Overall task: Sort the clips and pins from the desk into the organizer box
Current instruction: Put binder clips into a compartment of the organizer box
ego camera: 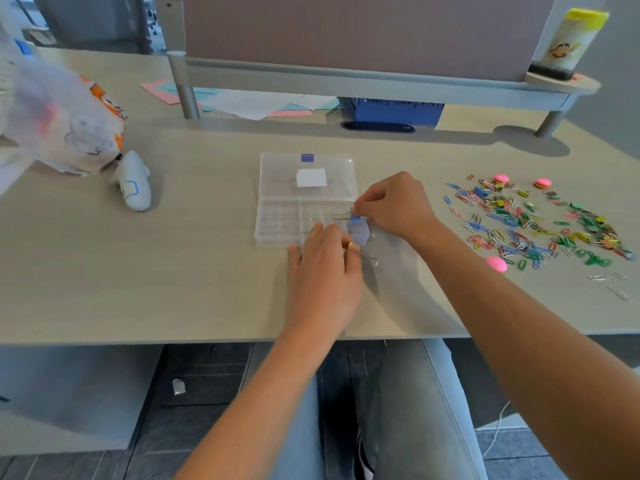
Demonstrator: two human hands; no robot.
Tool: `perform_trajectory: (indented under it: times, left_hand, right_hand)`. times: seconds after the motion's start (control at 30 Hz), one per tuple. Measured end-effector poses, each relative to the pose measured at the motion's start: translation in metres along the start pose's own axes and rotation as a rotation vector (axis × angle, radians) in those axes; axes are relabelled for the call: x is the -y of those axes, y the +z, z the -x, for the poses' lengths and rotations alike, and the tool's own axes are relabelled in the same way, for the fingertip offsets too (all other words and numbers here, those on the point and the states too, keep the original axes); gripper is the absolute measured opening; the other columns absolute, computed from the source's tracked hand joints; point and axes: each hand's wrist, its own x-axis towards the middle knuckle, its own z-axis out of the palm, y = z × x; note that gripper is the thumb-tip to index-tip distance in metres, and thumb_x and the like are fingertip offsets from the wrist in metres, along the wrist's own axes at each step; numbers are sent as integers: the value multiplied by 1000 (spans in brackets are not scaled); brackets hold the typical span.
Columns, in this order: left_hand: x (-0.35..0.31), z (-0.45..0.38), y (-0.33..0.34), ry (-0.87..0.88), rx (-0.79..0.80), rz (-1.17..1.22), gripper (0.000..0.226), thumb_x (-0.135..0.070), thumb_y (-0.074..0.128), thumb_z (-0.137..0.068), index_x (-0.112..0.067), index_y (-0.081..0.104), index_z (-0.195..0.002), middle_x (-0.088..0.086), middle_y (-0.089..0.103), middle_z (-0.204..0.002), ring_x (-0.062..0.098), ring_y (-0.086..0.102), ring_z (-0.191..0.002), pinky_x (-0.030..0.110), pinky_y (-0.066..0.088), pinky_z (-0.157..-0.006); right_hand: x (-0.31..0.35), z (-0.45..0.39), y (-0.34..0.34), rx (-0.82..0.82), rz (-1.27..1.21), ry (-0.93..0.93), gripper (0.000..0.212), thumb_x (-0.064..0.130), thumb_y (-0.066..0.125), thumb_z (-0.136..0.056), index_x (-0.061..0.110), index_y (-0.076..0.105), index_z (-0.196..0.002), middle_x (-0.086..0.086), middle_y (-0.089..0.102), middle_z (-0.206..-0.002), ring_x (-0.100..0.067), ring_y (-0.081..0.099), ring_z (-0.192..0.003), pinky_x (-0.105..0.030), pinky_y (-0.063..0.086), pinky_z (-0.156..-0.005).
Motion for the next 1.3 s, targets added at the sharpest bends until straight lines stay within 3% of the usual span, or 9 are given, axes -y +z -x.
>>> perform_trajectory:
  times: [0.3, 0.37, 0.53, 0.63, 0.7, 0.8, 0.93, 1.13, 1.3]
  left_hand:
    - [-5, -1, 6, -42, -87, 91, 10, -21, 50, -100, -25, 55, -93, -10, 59, -102, 25, 52, -125, 57, 40, -104]
    - [-4, -1, 8, -40, -92, 94, 9, -21, 50, -100, -23, 56, -93, -11, 60, -107, 21, 49, -128, 54, 38, -106]
    - [-1, -6, 4, -42, -160, 176, 9, -20, 57, -95, -23, 66, -95, -18, 61, -102, 13, 58, -103, 39, 49, -92]
    - [-3, -13, -5, -42, -228, 136, 10, -20, 62, -93, -25, 70, -96, -10, 63, -103, 13, 56, -103, 30, 46, -87]
    - [0, -22, -11, -52, -270, 112, 11, -20, 63, -92, -25, 73, -95, -7, 64, -98, 17, 58, -96, 33, 48, -84]
    - [2, -38, -16, -83, -301, 101, 13, -20, 63, -90, -22, 74, -95, -8, 67, -88, 16, 62, -84, 42, 51, -84]
    - [-2, -62, -14, -135, -286, 28, 12, -22, 63, -89, -25, 73, -94, -10, 66, -74, 18, 64, -79, 45, 52, -82]
    - [-2, -85, 3, -146, -239, -137, 13, -29, 63, -88, -25, 71, -80, -7, 72, -78, 24, 66, -81, 45, 51, -81]
    - [9, -88, 11, -93, -245, -239, 21, -38, 62, -90, -22, 76, -90, 1, 71, -84, 28, 63, -85, 45, 51, -78]
  right_hand:
    - [-3, -9, -8, 67, 105, -68, 3, 25, 82, -73, 27, 81, -73, 10, 71, -67, -16, 70, -73, -36, 60, -70]
    - [-1, -12, -10, 89, 129, -70, 4, 25, 83, -72, 28, 81, -73, 10, 72, -68, -15, 70, -73, -35, 60, -70]
    - [4, -18, -8, 116, 231, -77, 4, 24, 82, -71, 26, 78, -72, 8, 71, -70, -18, 68, -71, -30, 55, -62]
    - [4, -18, -6, 100, 274, -86, 7, 22, 80, -73, 22, 74, -70, 5, 70, -73, -20, 67, -71, -27, 50, -58]
    - [4, -18, -5, 110, 271, -87, 11, 21, 80, -74, 21, 70, -70, 5, 70, -75, -20, 66, -72, -25, 45, -57]
    - [4, -18, -4, 122, 264, -89, 13, 21, 79, -74, 21, 67, -71, 5, 70, -77, -20, 66, -73, -29, 51, -60]
    - [-6, -14, -6, 78, 137, -70, 11, 29, 74, -82, 24, 67, -75, 10, 67, -75, -17, 66, -77, -32, 54, -68]
    - [-27, 2, -6, -40, -137, -9, 19, 35, 66, -87, 22, 68, -73, 4, 72, -70, -21, 70, -69, -44, 60, -73]
    - [-34, 8, 5, -42, -173, 2, 21, 37, 64, -87, 22, 67, -73, 5, 72, -68, -19, 69, -73, -43, 58, -73]
